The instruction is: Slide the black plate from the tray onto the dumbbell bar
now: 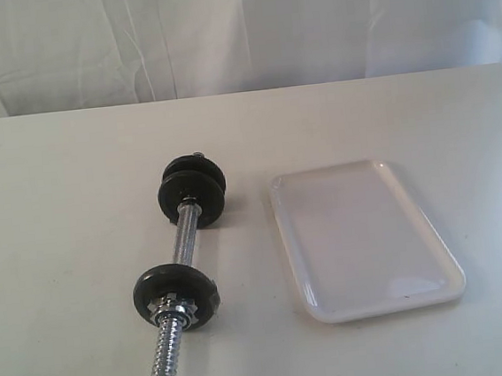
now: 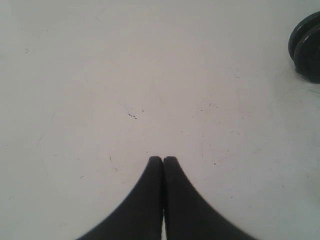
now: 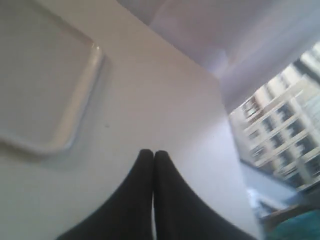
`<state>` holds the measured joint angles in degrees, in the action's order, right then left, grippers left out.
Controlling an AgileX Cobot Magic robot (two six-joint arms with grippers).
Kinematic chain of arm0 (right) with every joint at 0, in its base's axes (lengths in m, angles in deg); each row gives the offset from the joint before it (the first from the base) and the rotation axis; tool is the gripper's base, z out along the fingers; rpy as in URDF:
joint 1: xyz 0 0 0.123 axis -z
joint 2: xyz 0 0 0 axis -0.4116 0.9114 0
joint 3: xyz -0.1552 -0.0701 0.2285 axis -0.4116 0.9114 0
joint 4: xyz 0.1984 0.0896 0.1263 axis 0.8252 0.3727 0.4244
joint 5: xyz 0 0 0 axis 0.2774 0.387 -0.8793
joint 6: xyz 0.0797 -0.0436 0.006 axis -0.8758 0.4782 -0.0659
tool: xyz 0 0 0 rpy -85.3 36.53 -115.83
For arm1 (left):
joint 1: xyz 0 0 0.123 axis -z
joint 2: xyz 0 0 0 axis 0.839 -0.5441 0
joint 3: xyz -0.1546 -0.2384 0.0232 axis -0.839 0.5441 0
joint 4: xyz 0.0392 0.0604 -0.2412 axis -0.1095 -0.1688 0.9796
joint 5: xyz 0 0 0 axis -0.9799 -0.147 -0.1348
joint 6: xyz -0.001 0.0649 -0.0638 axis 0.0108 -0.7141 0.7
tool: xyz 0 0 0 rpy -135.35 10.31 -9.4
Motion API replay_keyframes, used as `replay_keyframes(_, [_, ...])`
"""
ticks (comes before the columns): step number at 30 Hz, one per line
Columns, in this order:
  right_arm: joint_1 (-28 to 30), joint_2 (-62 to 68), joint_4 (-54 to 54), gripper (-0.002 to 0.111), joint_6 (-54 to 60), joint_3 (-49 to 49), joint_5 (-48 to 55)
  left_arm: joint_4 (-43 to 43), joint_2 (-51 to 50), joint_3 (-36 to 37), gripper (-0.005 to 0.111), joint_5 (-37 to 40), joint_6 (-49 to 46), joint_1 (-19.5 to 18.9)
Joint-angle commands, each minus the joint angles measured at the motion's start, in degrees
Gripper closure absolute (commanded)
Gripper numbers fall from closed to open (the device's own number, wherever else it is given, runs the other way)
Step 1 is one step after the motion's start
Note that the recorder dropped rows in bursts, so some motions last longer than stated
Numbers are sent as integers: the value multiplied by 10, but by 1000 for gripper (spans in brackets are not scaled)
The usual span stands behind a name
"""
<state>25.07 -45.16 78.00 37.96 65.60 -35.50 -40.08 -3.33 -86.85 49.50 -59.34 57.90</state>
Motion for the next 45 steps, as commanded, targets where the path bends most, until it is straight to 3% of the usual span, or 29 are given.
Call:
replay_keyframes(1, [3,-4,-1,108,-329,0,-3,4,2,3,107,-2,-1,4])
replay_keyframes(3, [3,-4,-1,108,-370,0,-3,4,2,3,107,-2,-1,4])
replay_keyframes(45, [-2,-4,0,108,-337,0,0,4,2,3,107,-2,-1,4])
